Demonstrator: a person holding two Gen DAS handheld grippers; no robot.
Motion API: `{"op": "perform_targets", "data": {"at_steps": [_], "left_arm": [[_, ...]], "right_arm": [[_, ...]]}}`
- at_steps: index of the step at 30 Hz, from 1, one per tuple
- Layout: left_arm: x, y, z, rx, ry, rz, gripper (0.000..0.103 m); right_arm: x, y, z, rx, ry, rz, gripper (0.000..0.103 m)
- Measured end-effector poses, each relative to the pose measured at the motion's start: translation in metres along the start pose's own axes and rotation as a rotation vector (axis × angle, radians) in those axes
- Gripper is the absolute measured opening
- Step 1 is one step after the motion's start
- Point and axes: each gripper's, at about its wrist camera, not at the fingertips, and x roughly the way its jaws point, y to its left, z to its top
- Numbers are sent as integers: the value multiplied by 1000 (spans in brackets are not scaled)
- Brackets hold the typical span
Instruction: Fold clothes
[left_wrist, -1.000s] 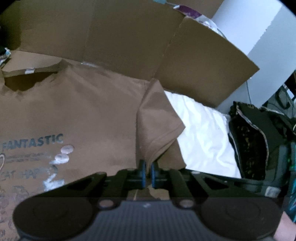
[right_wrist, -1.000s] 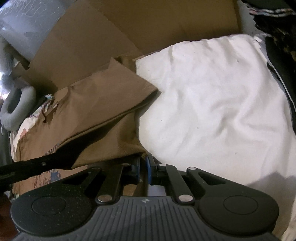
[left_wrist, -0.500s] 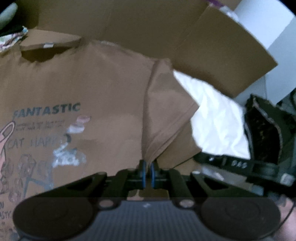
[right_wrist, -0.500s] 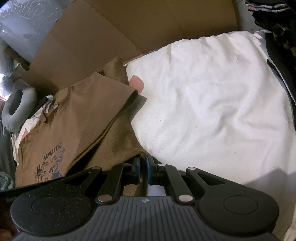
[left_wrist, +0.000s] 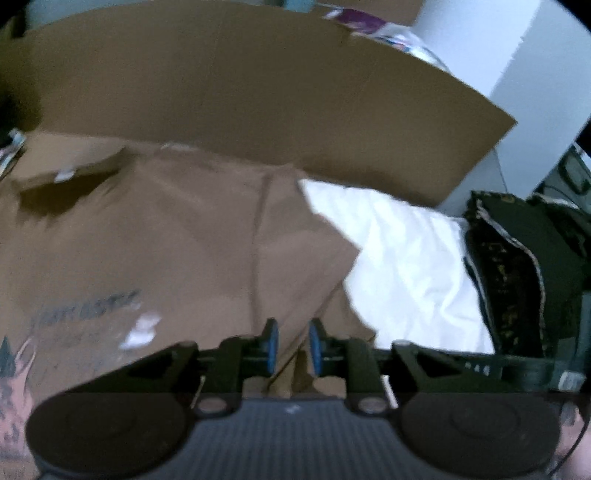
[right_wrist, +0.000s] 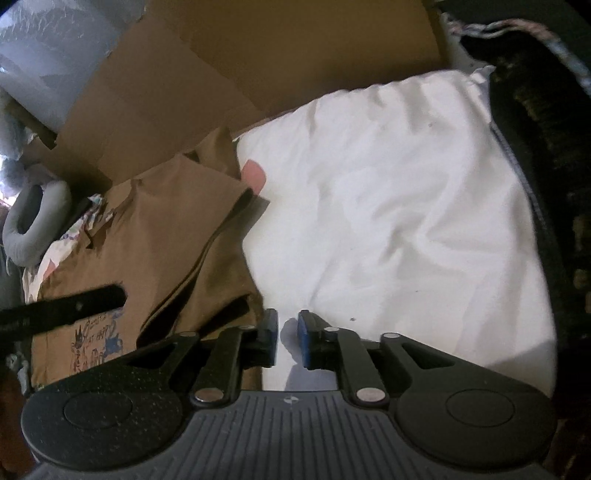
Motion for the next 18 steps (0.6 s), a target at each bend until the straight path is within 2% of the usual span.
{"op": "perform_targets", "data": {"at_steps": [2,4,7,13,16,18], "left_arm": [[5,-12,8,35,-13,-9,31],[13,-22,14,67,-26,-10,34],[29,-34,27,96,-28,-11,34],[54,-59,40,223,-15,5,33],[68,-63,42,228,3,29,36],[77,-63,41,217,20,47,43]], "right_arm": [[-4,-3,1,6,-14,-1,27],[-7,-6,2,14,-23,0,27],[-10,-9,3,26,-34,4,27],[-19,-15,3,32,-60,31,27],[-21,-18,5,40,-65,32,27],[-22,-21,6,46,-66,19,27]]}}
